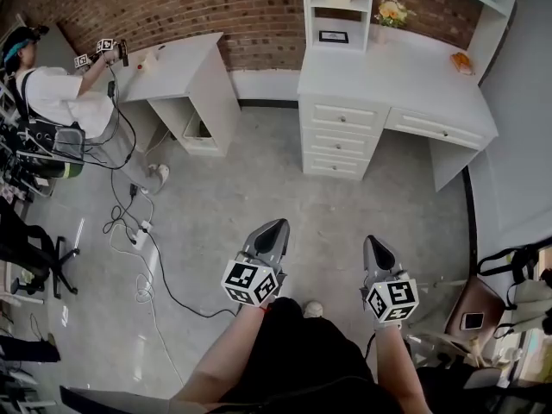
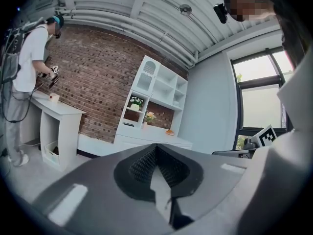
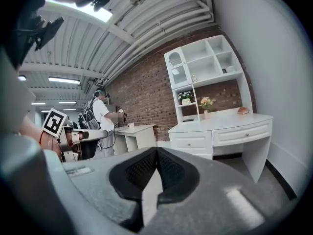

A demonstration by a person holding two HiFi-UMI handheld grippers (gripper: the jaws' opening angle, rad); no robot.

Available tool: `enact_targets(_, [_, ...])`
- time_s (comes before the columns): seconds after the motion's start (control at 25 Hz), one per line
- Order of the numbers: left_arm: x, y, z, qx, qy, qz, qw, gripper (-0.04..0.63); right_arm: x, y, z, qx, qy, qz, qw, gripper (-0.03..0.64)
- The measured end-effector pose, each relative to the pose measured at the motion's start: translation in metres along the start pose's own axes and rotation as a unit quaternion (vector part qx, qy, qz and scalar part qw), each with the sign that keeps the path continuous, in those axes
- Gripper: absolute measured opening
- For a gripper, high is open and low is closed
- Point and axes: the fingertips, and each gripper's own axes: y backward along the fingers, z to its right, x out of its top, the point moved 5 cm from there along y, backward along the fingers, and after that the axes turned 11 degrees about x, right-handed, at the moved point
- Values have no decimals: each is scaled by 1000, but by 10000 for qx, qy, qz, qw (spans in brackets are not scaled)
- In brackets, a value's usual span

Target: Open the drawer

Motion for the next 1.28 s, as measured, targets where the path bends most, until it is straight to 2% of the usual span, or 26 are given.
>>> enact_targets(0.2, [-5,-13,-8,75,19,-115,9999,3,-5,-7,17,-134,-211,-10,9997,0])
enact_targets(0.36, [-6,-33,-16,48,89,-207,9997,3,-4,-22,21,43,-242,-107,9996,0])
enact_targets(0.6, [-2,-90,-15,-331,-66,-246,9991,3,4,-54,51,-46,-211,-149,9997,0])
enact_targets(0.84, [17,-158,-33,-549,-91,-252,9981,3,23,-110,83,-25,-224,-139,9996,0])
enact_targets(0.96, [22,-190,-46,-593,-71,-279,9978,3,26,-139,100,-43,-308,-203,9993,21])
enact_targets(1.28, [29,-252,-78,-779,7,-432,9960,3,33,-199,128,-260,-469,-263,9982,23])
